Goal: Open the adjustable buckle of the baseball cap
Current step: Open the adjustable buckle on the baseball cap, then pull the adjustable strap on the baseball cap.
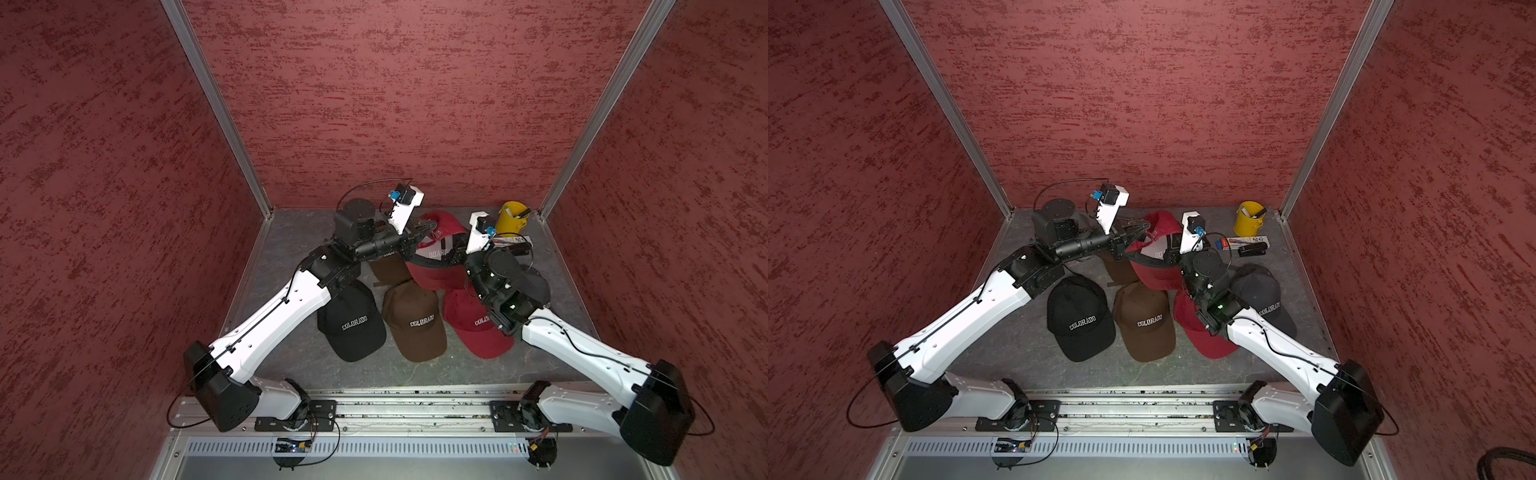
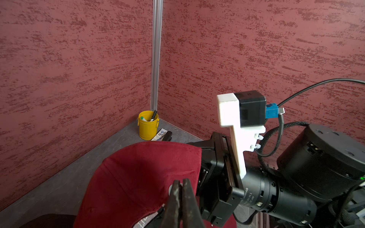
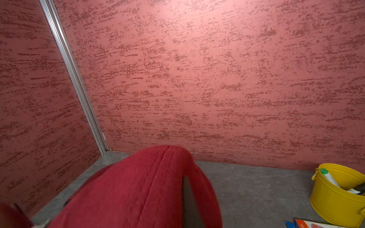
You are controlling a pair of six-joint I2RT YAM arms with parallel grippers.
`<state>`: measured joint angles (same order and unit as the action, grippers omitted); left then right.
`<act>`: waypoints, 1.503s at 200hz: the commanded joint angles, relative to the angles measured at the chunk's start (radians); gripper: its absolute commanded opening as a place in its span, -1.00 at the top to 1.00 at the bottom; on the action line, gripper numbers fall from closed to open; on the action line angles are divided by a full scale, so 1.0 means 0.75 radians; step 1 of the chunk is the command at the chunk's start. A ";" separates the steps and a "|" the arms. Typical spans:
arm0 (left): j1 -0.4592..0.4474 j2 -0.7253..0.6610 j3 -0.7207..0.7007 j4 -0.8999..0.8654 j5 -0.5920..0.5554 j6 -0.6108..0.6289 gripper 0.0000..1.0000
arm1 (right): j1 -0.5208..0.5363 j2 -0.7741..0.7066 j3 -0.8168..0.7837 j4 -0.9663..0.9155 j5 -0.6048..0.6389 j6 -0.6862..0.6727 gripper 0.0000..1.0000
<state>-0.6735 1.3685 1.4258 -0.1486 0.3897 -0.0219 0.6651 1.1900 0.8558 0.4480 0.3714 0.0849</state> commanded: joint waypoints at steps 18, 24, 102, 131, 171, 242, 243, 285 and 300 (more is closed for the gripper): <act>0.019 -0.032 -0.010 0.051 -0.032 0.011 1.00 | -0.003 0.003 0.057 -0.012 0.033 0.060 1.00; 0.019 -0.027 -0.008 0.051 -0.024 0.008 1.00 | -0.002 0.001 0.059 -0.012 0.029 0.068 1.00; 0.042 -0.102 -0.038 0.022 -0.106 0.078 0.46 | -0.003 -0.020 0.076 -0.004 -0.004 0.111 1.00; 0.079 -0.171 -0.111 -0.007 -0.125 0.123 0.30 | -0.003 -0.022 0.103 -0.020 -0.016 0.107 1.00; 0.033 -0.198 -0.240 0.013 -0.070 0.207 0.04 | -0.003 -0.006 0.154 -0.044 -0.066 0.102 1.00; -0.117 -0.112 -0.234 0.025 -0.189 0.471 -0.17 | -0.004 0.011 0.247 -0.154 -0.177 0.120 1.00; -0.118 -0.110 -0.234 0.026 -0.194 0.474 -0.17 | -0.003 0.010 0.249 -0.156 -0.178 0.120 1.00; -0.151 -0.079 -0.241 0.130 -0.367 0.559 -0.21 | -0.003 -0.003 0.254 -0.207 -0.208 0.124 1.00; -0.159 -0.070 -0.248 0.178 -0.390 0.594 -0.22 | -0.003 -0.006 0.256 -0.220 -0.223 0.125 1.00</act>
<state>-0.7834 1.3113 1.2259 -0.1047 0.1707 0.3538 0.6647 1.1988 1.0080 0.2966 0.2417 0.1661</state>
